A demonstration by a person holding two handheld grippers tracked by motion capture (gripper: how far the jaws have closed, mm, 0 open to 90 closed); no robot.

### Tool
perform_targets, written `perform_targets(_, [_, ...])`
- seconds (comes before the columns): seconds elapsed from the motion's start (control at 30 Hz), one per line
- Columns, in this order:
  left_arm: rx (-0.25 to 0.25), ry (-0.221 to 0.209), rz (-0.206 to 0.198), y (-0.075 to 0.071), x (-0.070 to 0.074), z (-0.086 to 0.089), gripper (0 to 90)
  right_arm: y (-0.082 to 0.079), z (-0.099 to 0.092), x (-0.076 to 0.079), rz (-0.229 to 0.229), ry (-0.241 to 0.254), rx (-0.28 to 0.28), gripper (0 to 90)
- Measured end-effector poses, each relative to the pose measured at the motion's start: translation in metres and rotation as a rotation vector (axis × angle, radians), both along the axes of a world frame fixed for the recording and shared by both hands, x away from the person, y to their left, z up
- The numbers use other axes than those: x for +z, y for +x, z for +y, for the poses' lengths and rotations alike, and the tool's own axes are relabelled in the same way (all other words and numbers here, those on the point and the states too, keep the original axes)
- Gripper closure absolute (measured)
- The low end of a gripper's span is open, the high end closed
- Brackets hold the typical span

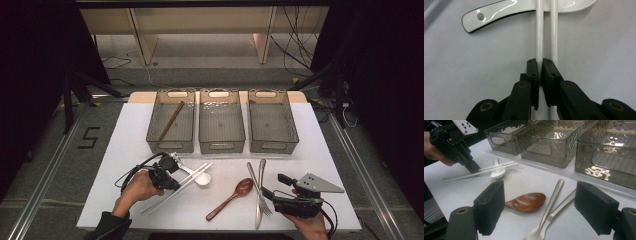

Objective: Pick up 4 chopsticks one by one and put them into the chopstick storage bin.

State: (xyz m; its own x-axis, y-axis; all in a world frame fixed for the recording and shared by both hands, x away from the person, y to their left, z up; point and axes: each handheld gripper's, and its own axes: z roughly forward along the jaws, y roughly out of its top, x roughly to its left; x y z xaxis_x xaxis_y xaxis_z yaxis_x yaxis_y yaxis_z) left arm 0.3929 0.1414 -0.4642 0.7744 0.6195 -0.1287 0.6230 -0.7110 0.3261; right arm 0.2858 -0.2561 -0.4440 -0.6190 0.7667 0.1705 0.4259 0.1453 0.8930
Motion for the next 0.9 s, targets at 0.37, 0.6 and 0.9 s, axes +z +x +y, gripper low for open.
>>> perform_targets(0.37, [0.013, -0.028, -0.056, 0.0, 0.01, 0.005, 84.8, 0.0, 0.0, 0.0, 0.0, -0.001, 0.0, 25.2])
perform_targets(0.6, [0.03, -0.05, -0.079, 0.001, 0.016, 0.008, 84.7, 0.0, 0.0, 0.0, -0.001, -0.002, 0.0, 25.2])
perform_targets(0.9, [0.042, -0.083, -0.1, 0.0, 0.025, 0.012, 84.8, 0.0, 0.0, 0.0, 0.0, -0.002, 0.0, 25.2])
